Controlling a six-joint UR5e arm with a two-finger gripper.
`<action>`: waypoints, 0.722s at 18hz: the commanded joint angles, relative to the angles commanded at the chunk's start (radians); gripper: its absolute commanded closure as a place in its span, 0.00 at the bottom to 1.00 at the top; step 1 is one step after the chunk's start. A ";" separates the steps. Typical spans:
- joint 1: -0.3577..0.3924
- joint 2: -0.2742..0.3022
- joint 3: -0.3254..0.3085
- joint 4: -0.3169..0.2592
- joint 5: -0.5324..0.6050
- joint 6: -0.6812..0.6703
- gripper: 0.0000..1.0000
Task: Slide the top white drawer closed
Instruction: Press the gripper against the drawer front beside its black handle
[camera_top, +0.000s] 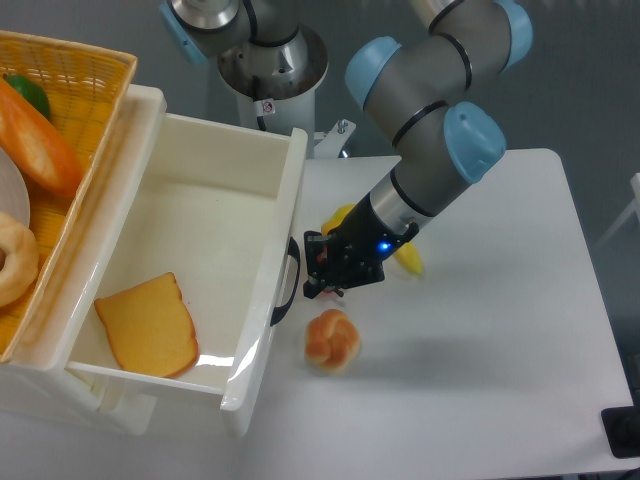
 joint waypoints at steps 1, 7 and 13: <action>0.000 0.000 0.000 0.000 0.000 -0.002 0.97; 0.003 -0.006 -0.002 0.002 0.006 -0.002 0.97; 0.003 -0.024 -0.002 0.008 0.008 -0.002 0.97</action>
